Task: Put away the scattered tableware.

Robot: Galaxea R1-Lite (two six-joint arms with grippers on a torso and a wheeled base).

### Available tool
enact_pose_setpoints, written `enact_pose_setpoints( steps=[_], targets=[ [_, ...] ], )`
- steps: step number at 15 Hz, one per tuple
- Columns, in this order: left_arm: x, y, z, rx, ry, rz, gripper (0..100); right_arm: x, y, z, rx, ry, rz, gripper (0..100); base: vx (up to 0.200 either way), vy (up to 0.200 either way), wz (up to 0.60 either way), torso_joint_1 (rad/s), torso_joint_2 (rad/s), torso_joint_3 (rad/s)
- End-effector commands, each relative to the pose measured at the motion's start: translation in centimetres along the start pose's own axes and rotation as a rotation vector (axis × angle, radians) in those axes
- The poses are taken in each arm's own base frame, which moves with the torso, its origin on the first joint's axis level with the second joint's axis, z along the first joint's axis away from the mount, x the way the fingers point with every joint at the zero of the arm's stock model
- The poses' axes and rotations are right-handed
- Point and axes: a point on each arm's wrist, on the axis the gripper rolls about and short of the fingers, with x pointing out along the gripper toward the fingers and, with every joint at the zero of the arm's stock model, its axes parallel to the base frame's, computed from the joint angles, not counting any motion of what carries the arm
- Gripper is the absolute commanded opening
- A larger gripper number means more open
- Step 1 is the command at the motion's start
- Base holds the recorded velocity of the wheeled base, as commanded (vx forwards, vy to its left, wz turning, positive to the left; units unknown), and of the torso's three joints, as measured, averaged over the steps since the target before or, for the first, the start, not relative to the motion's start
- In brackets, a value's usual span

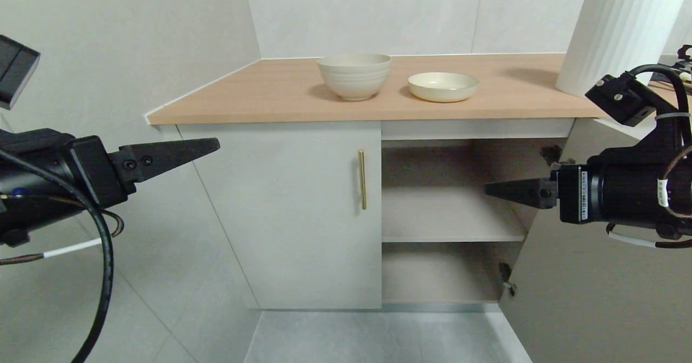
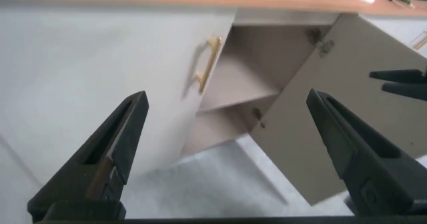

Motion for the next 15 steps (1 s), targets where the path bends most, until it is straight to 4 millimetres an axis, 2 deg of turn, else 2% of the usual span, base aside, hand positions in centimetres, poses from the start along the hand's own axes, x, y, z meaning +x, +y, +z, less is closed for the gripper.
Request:
enact_pose_setpoints(
  steps=[1, 7, 15],
  targets=[
    [0.2, 0.0, -0.2, -0.003, 0.01, -0.006, 100, -0.3, 0.0, -0.1, -0.002, -0.002, 0.004, 100, 0.2, 0.0, 0.0, 0.002, 0.0, 0.012],
    [0.5, -0.1, -0.3, -0.006, 0.019, -0.012, 100, -0.4, -0.1, -0.6, -0.009, 0.01, 0.007, 100, 0.2, 0.0, 0.0, 0.002, 0.0, -0.001],
    [0.4, -0.5, -0.4, -0.008, 0.02, -0.031, 100, -1.7, 0.0, -1.1, -0.064, 0.008, 0.08, 100, 0.0, 0.0, 0.0, 0.0, 0.0, 0.0]
  ],
)
